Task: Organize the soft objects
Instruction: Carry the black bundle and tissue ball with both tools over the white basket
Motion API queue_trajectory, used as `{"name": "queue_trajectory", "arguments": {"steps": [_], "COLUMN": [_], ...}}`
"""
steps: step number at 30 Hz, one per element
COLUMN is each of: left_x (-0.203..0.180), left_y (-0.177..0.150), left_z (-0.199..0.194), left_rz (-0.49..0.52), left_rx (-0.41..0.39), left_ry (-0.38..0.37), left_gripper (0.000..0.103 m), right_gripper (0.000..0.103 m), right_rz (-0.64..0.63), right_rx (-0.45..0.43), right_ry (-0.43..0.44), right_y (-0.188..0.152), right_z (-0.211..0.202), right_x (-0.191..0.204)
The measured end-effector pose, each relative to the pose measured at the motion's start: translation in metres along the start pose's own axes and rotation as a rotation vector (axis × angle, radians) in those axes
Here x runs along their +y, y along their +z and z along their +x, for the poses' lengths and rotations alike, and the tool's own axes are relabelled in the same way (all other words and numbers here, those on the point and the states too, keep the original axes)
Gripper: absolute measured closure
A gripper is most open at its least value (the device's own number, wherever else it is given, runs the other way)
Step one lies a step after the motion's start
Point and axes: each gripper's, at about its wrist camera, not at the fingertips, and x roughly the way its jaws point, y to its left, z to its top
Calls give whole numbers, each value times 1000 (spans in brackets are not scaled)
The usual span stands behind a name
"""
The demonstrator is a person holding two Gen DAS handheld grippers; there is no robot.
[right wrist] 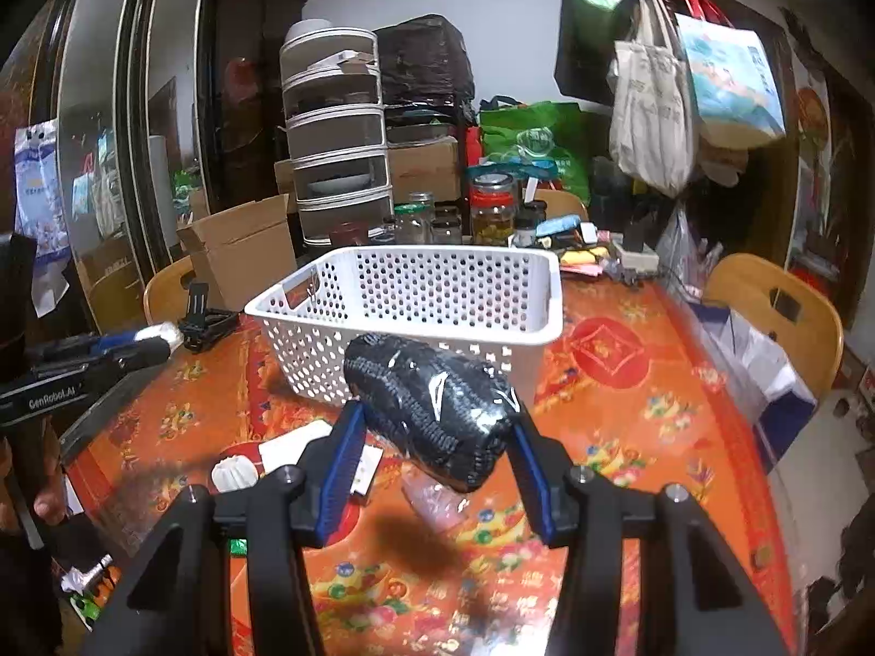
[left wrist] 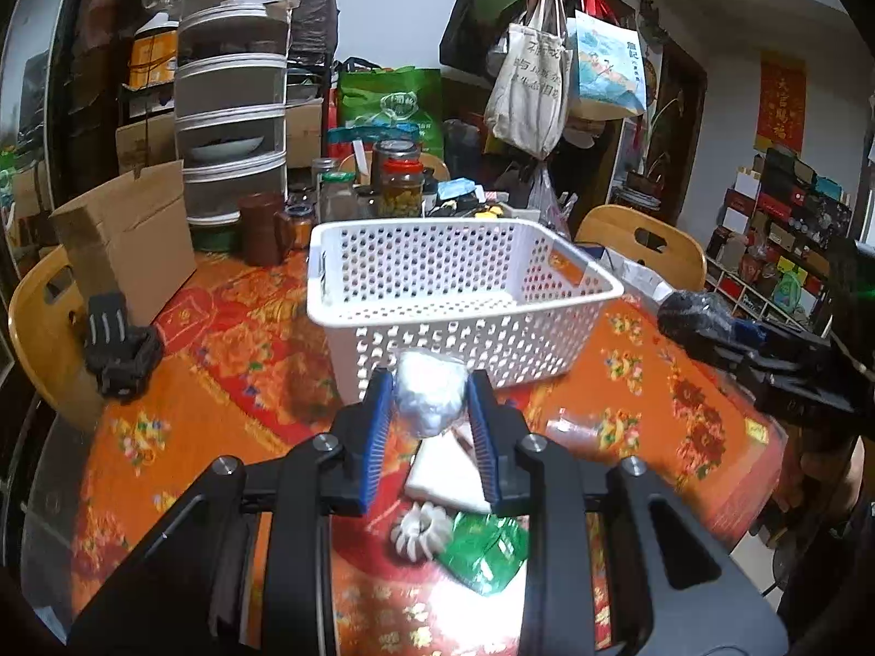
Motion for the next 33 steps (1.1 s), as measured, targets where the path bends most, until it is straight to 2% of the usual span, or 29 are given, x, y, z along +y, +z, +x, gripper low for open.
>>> {"name": "queue_trajectory", "arguments": {"steps": [11,17,26,30,33], "left_x": [-6,-11,-16,-10,-11], "left_y": [69,95,124,124,123], "left_z": [13,36,122,167,198], "left_rz": [20,29,29,-16,-11], "left_rx": [-7,31,181,283,350], "left_ry": [10,10,52,56,71], "left_gripper": [77,77,77,77,77], "right_gripper": [52,52,52,52,52], "right_rz": [-44,-53,-38,-39,-23], "right_rx": [29,58,173,277,357], "right_ry": [7,0,-39,-61,-73], "right_y": [44,67,101,105,104], "right_z": [18,33,93,132,160], "right_x": [2,-2,-11,-14,-20]}}
